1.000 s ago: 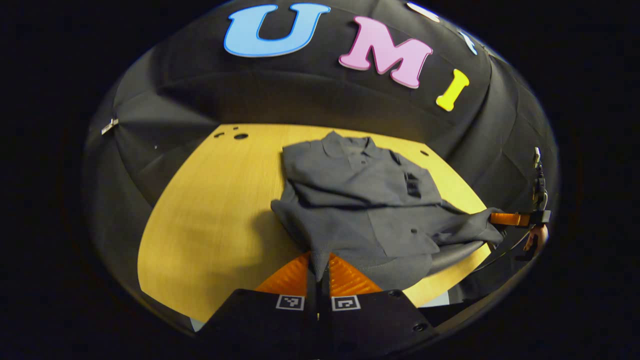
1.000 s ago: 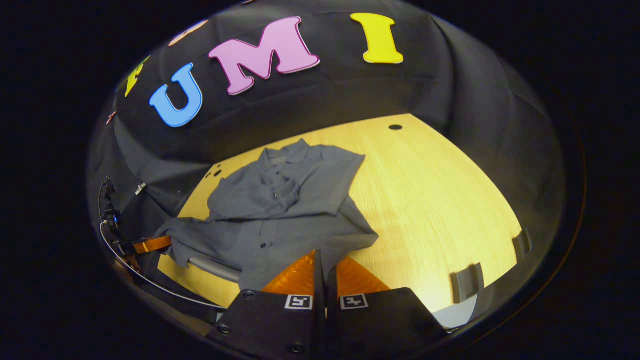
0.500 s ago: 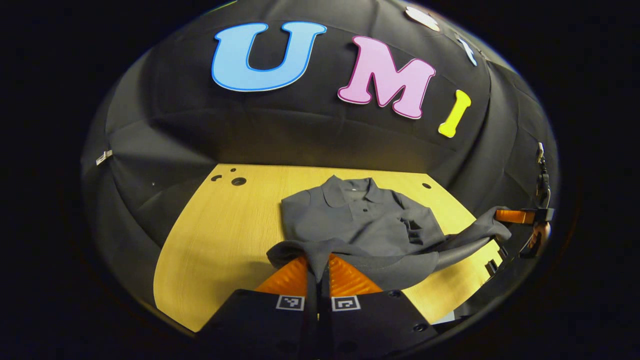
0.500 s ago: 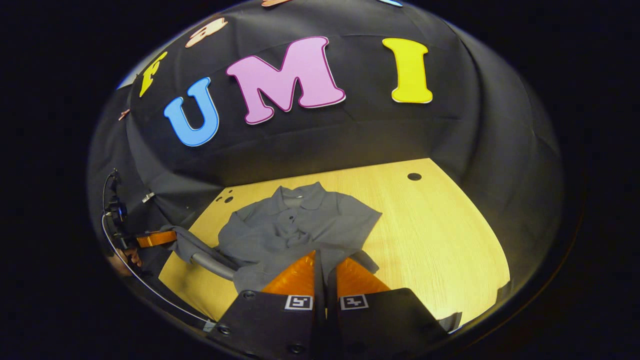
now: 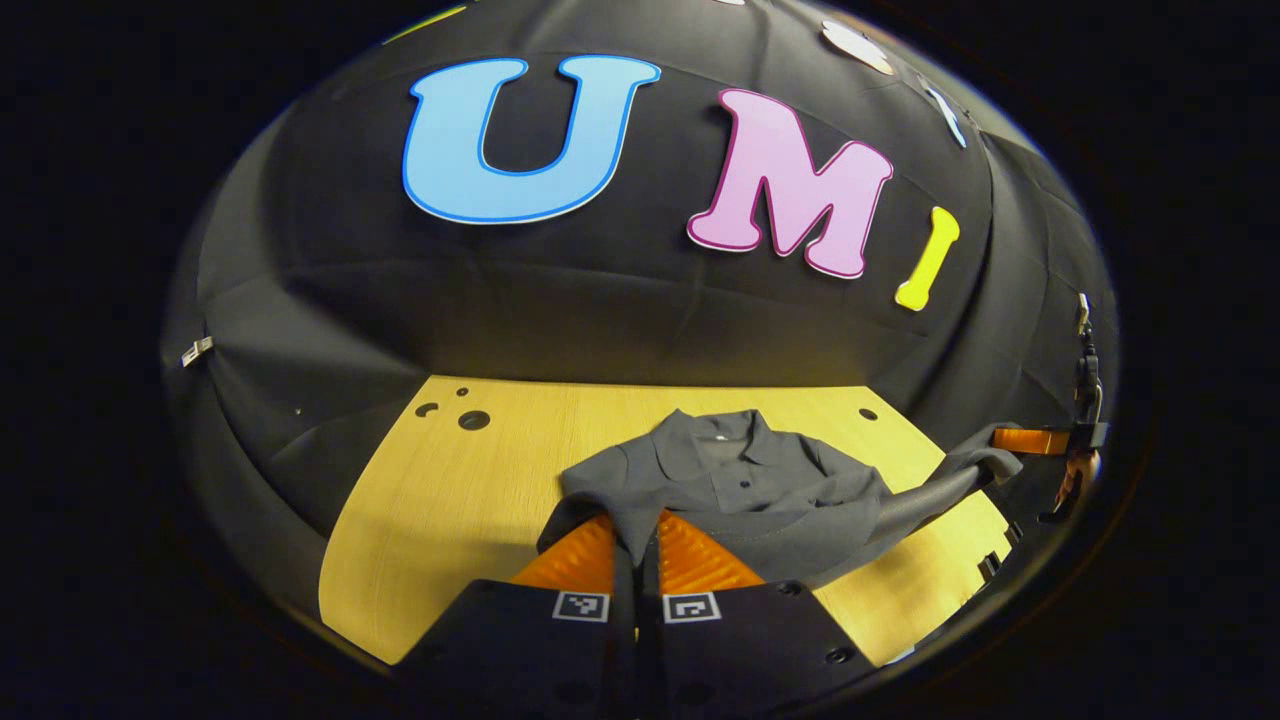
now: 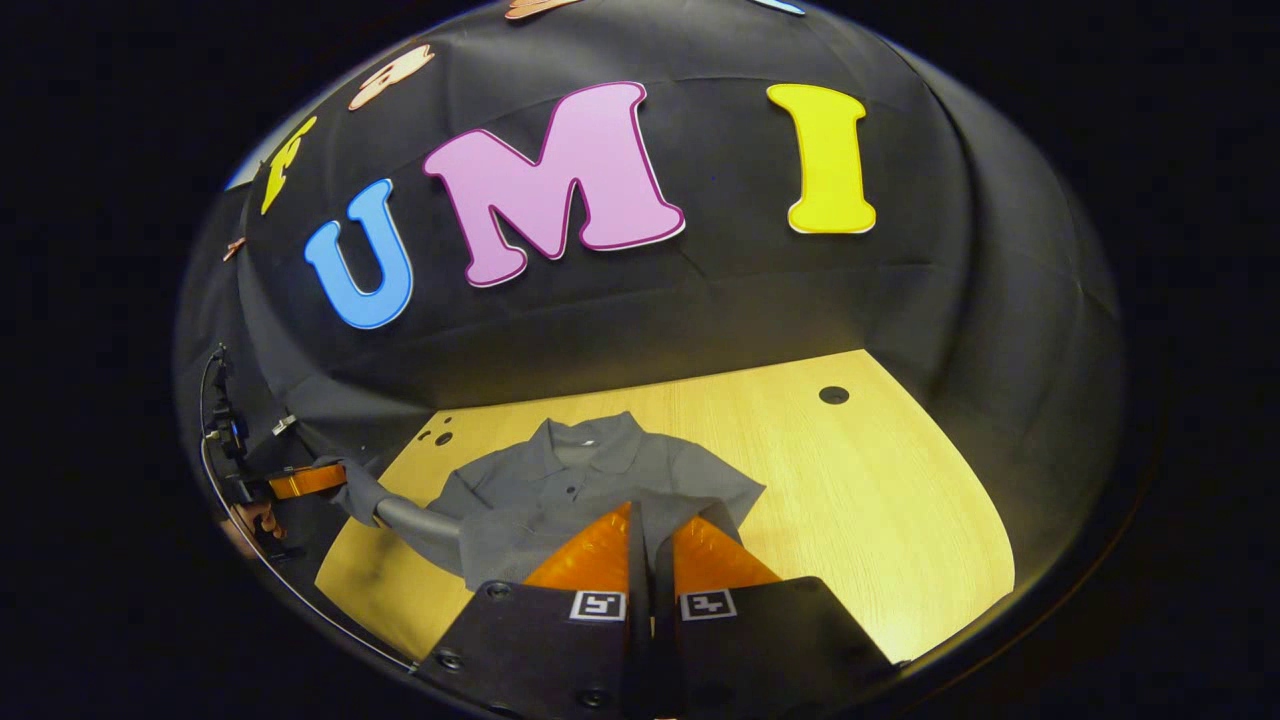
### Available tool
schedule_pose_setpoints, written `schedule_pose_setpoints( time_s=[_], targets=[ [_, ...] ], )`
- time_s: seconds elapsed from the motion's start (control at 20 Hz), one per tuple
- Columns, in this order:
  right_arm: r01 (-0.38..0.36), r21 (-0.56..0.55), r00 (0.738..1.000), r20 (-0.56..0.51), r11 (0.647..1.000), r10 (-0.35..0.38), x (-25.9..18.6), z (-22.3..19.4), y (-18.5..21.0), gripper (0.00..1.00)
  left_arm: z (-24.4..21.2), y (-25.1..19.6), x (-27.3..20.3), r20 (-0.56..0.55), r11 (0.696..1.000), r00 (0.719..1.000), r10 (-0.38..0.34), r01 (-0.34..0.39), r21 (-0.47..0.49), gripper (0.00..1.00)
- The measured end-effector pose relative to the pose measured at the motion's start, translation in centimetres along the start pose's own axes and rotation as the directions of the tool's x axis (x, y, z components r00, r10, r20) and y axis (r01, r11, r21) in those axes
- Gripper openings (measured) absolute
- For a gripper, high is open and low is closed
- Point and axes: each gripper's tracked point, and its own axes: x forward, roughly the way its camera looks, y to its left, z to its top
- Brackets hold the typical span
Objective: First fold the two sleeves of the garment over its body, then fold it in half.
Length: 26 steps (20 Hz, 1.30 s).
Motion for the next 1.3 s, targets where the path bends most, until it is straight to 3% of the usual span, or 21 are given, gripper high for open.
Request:
schedule_pose_setpoints(
  time_s=[0.3,0.7,0.95,1.3],
  targets=[
    [0.023,0.028,0.999,0.023,0.999,-0.023,5.1,3.0,-0.8,0.05,2.6,0.8,5.4,0.02,1.0,1.0,0.011,-0.011,0.011,0.05],
    [0.023,-0.001,1.0,0.001,1.0,-0.023,13.6,3.0,-2.5,0.05,2.8,2.5,12.9,0.007,0.998,0.998,0.061,-0.06,-0.021,0.05],
    [0.027,-0.044,0.999,-0.039,0.999,-0.029,19.2,1.0,-3.9,0.05,1.0,3.4,18.0,-0.023,0.995,0.994,0.105,-0.105,0.001,0.05],
    [0.066,-0.04,0.991,-0.11,0.997,-0.07,25.3,-3.0,-6.2,0.05,-1.8,4.2,24.6,-0.067,0.987,0.989,0.132,-0.125,0.105,0.05]
  ],
)
